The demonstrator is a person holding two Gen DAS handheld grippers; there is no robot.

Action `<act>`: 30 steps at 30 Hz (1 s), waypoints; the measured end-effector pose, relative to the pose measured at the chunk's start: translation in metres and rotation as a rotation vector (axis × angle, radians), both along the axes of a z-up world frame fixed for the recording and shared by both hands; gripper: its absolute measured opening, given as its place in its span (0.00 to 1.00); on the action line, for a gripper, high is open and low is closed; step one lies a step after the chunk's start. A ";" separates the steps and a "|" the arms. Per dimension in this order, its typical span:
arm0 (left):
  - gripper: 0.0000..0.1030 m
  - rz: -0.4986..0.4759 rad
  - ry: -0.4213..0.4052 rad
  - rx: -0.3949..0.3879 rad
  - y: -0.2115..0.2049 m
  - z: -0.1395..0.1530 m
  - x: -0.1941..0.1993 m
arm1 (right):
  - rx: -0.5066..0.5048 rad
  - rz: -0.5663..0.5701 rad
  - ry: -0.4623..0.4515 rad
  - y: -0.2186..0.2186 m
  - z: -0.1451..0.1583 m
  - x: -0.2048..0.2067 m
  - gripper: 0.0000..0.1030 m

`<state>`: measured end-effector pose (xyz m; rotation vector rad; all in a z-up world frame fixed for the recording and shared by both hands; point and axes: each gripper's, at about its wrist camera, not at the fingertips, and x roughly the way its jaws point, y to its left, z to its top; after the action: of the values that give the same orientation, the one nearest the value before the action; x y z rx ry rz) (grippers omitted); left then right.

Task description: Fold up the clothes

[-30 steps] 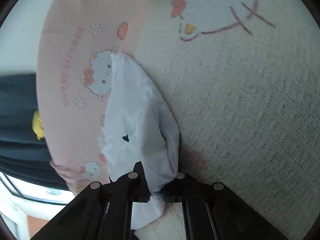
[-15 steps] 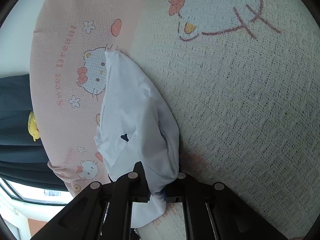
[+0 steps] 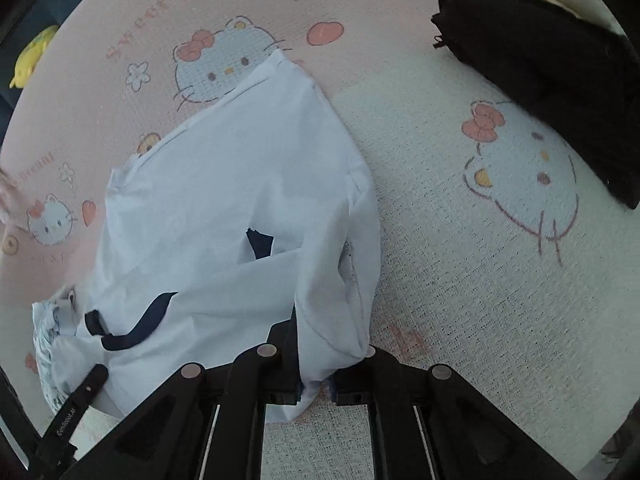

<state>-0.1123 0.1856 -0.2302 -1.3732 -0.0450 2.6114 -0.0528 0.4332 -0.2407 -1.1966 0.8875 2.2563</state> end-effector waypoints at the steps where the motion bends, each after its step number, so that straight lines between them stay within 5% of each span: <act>1: 0.14 -0.013 0.004 -0.011 0.000 0.004 0.000 | 0.001 0.005 0.001 -0.001 0.003 0.002 0.05; 11: 0.13 -0.042 -0.084 0.022 -0.025 0.013 0.030 | -0.037 0.049 -0.039 -0.012 0.020 0.036 0.05; 20: 0.14 -0.069 -0.126 0.096 -0.046 0.003 0.067 | -0.065 0.093 0.021 -0.026 0.018 0.086 0.05; 30: 0.15 -0.124 -0.148 0.057 -0.045 -0.007 0.090 | -0.034 0.150 -0.048 -0.048 0.002 0.134 0.06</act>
<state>-0.0223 0.1411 -0.2372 -1.4965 -0.0534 2.3863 0.0812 0.3849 -0.2385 -1.3689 0.8469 2.3268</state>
